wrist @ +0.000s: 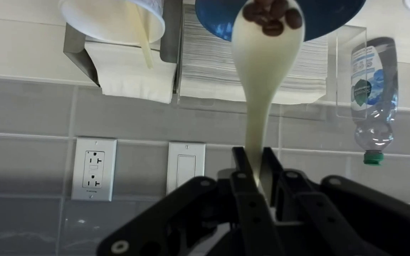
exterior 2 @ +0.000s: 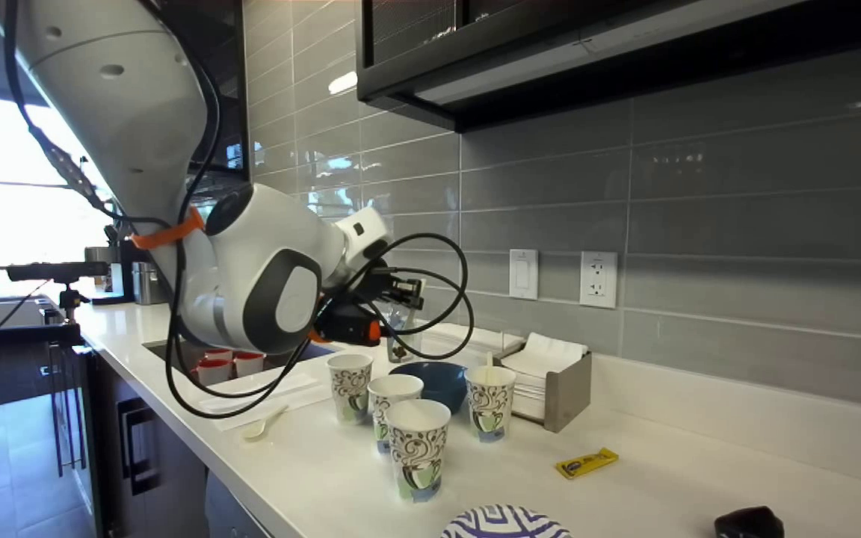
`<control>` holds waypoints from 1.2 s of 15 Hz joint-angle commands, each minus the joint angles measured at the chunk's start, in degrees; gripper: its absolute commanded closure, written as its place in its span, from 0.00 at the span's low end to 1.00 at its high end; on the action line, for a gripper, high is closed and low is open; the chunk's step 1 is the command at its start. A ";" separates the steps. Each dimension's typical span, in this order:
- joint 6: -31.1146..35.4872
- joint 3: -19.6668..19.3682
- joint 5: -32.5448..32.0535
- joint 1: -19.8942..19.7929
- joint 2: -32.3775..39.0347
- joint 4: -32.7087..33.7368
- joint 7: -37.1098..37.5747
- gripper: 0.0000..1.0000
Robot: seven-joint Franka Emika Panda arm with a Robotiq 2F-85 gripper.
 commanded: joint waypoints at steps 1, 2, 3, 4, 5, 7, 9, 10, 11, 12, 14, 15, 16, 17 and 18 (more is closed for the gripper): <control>3.81 -0.76 -2.63 -0.44 1.47 0.00 2.27 0.97; 3.53 -0.84 -2.32 -0.62 1.65 0.00 2.45 0.97; 1.49 -0.86 -0.65 -0.65 1.71 0.00 1.77 0.97; 1.54 -0.94 -0.09 -0.81 1.98 -0.01 1.39 0.97; 1.33 -0.98 0.34 -0.89 2.17 -0.02 1.02 0.97; 2.59 -1.16 -0.35 -1.10 2.54 -0.02 1.28 0.97; 2.73 -0.76 0.63 -1.24 2.58 -0.02 -1.51 0.97; 1.78 -1.04 -0.11 -1.31 2.83 -0.02 -0.36 0.97; 3.64 -1.21 -1.36 -1.23 3.17 -0.02 0.63 0.97; 4.40 -1.42 -2.09 -1.23 3.10 -0.02 1.76 0.97; 8.77 -1.45 -1.35 -1.35 3.93 -0.02 2.31 0.97; 10.24 -1.47 -0.86 -1.45 4.35 -0.02 2.38 0.97; 11.67 -1.49 -0.91 -1.51 4.96 -0.02 2.87 0.97; 12.16 -1.47 -0.73 -1.58 5.44 -0.02 2.92 0.97; 13.06 -1.48 -1.78 -1.62 6.11 -0.02 3.76 0.97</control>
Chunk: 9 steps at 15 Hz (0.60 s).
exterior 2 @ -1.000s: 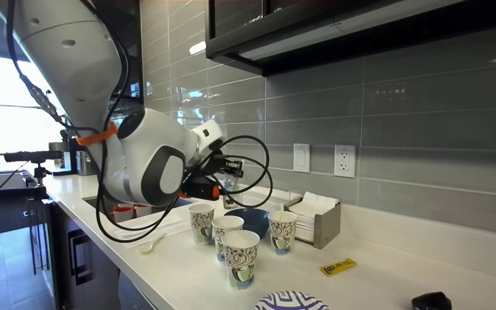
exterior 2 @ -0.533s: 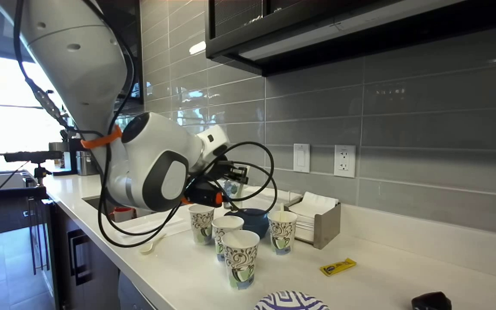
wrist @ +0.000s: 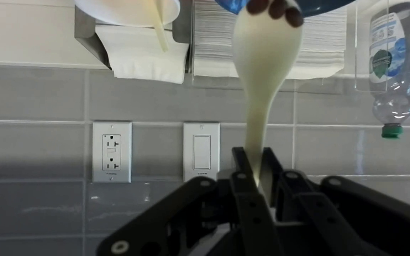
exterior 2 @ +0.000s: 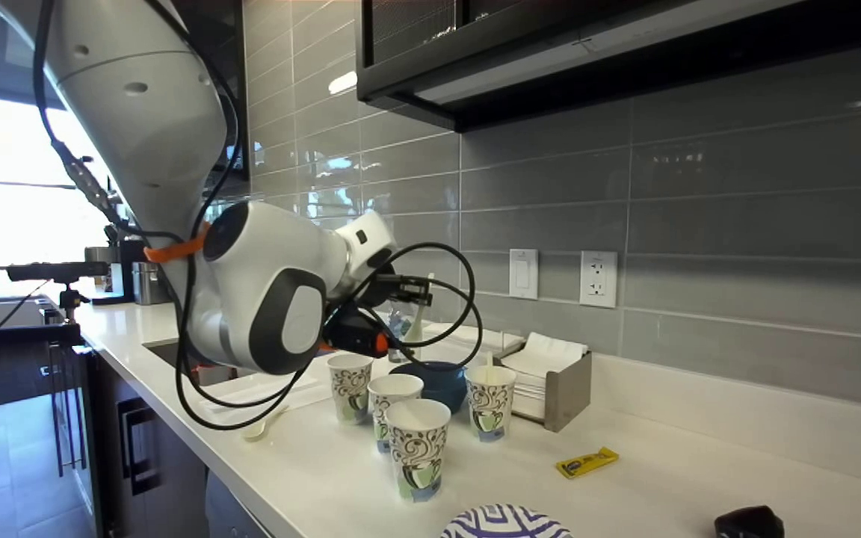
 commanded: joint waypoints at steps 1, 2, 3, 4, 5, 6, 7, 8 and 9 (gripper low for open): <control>3.70 0.07 -1.25 -0.62 2.87 0.00 2.36 0.97; 3.85 0.18 -1.48 -0.65 3.36 -0.01 2.72 0.97; 4.09 0.32 -1.37 -0.67 3.81 -0.01 2.64 0.97; 3.94 0.35 -1.06 -0.77 4.20 -0.01 2.68 0.97; 4.28 0.39 -1.24 -0.84 4.63 -0.01 2.81 0.97; 3.76 0.49 -0.46 -0.81 4.67 -0.01 2.21 0.97; 3.06 0.58 0.20 -0.74 4.42 -0.01 1.54 0.97; 2.46 0.66 0.59 -0.68 3.91 -0.01 1.06 0.97; 1.31 0.76 1.33 -0.52 2.77 0.00 0.14 0.97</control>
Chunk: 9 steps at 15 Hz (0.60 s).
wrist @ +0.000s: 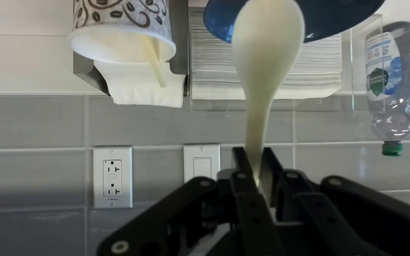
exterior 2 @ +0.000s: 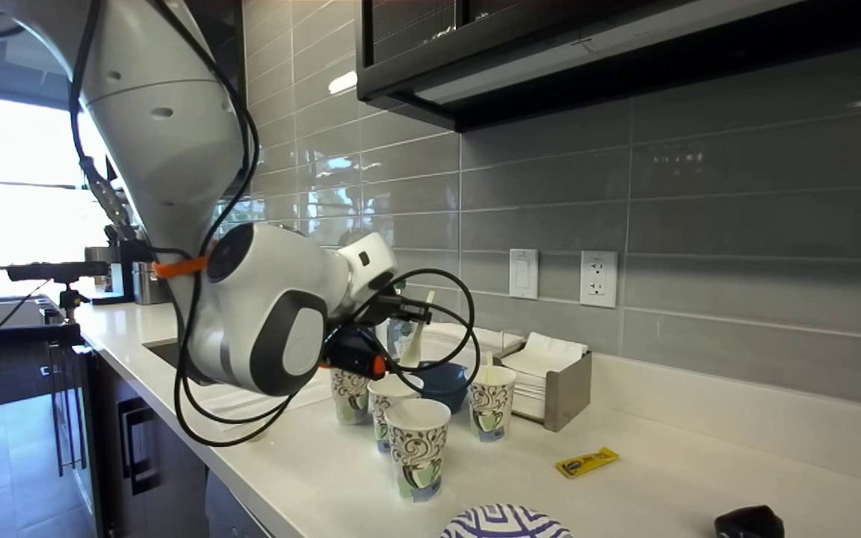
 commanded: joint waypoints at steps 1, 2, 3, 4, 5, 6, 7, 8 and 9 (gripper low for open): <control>-2.24 0.84 2.14 -0.30 -2.45 0.06 -2.18 0.97; -4.97 0.99 3.30 -0.07 -3.94 0.14 -3.69 0.97; -6.75 1.15 3.78 0.07 -5.28 0.02 -4.58 0.97; -9.15 1.52 4.59 0.35 -8.27 -1.68 -5.95 0.97; -12.22 2.00 5.88 0.62 -10.09 -1.53 -7.39 0.97; -16.33 2.68 6.77 0.90 -11.49 0.05 -8.65 0.97; -19.64 3.50 8.04 0.97 -14.28 -0.54 -10.42 0.97; -23.20 5.10 10.02 0.71 -18.54 -2.58 -12.57 0.97; -28.08 6.96 11.62 -0.04 -20.86 -2.03 -14.30 0.97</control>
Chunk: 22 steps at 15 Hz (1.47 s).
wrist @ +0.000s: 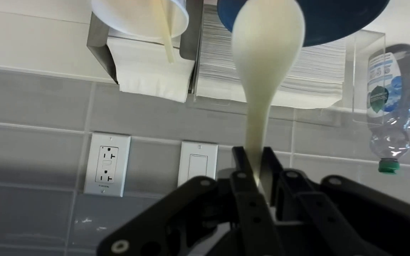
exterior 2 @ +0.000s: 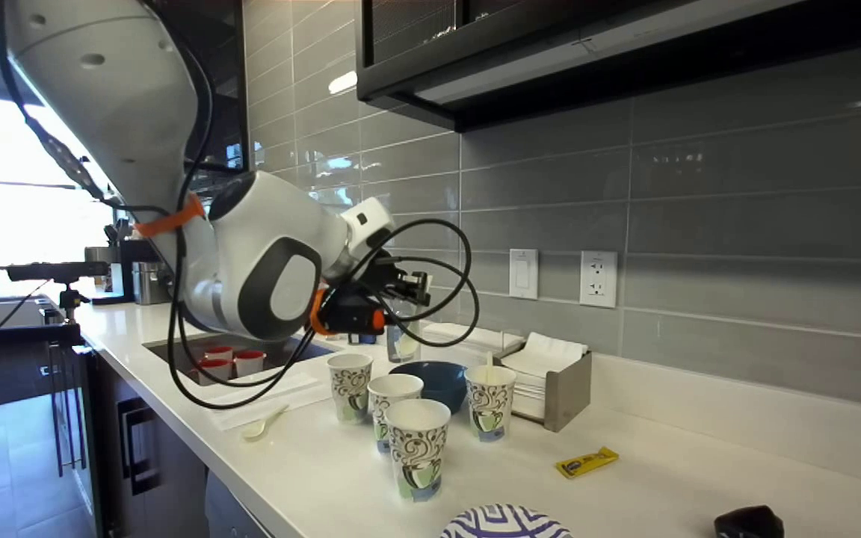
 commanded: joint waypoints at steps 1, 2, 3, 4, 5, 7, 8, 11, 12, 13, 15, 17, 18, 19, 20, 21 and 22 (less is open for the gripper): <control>-15.24 5.73 5.91 -1.53 -10.27 -0.21 -6.23 0.97; -19.76 8.71 7.54 -3.70 -12.05 -0.17 -7.74 0.97; -24.47 11.38 7.96 -5.64 -17.34 -2.93 -7.73 0.97; -29.08 12.72 7.07 -6.20 -19.77 -2.74 -6.50 0.97; -33.67 14.78 6.11 -7.77 -19.95 -0.26 -5.40 0.97; -42.18 15.77 5.20 -6.90 -24.86 -0.25 -4.22 0.97; -45.10 14.16 2.48 -4.57 -27.37 -1.53 -2.03 0.97; -54.42 12.56 1.48 -0.34 -30.03 -0.45 -1.95 0.97; -57.30 11.86 1.76 1.38 -30.35 -0.02 -2.25 0.97; -59.50 11.20 2.45 3.08 -30.27 0.07 -2.33 0.97; -63.75 10.16 3.14 5.80 -29.90 0.39 -2.57 0.97; -66.47 8.87 3.83 8.47 -28.90 0.53 -3.47 0.97; -66.67 8.22 4.17 9.74 -28.21 0.19 -4.05 0.97; -67.01 7.72 4.38 10.94 -27.55 0.02 -4.69 0.97; -67.16 7.11 4.74 12.06 -26.85 -0.02 -5.19 0.97; -67.49 7.09 4.42 12.68 -25.71 0.04 -5.50 0.97; -67.13 6.76 4.47 13.56 -24.38 0.12 -6.15 0.97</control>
